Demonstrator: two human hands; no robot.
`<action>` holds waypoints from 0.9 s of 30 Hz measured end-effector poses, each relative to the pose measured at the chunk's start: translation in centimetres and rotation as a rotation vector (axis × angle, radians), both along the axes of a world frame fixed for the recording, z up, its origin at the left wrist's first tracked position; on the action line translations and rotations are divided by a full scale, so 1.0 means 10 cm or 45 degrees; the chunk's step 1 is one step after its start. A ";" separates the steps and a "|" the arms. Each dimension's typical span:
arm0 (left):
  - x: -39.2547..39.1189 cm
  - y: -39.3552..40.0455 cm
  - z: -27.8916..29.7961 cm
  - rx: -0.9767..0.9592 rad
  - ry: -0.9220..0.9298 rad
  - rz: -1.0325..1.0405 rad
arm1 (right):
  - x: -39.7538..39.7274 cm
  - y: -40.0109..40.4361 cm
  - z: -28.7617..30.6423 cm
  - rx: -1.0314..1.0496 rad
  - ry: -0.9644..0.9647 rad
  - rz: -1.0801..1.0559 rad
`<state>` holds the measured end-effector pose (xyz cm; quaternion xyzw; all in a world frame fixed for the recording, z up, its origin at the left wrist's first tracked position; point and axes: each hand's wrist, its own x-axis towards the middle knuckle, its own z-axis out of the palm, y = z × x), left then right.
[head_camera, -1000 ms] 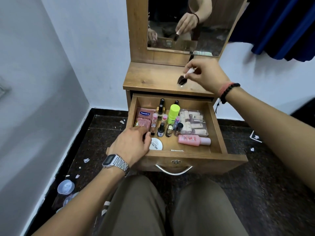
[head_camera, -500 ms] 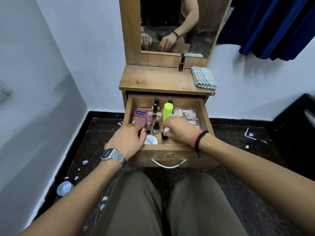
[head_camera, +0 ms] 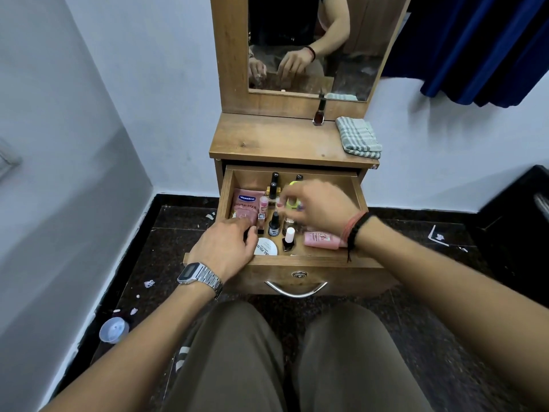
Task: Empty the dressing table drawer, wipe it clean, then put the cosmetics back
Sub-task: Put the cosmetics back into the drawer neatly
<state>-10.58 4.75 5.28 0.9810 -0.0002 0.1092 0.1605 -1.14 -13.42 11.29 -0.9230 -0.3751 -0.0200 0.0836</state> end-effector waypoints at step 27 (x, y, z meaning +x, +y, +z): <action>-0.04 -0.02 0.05 -0.058 -0.047 -0.002 | 2.32 -0.04 0.27 -0.023 -0.135 -0.558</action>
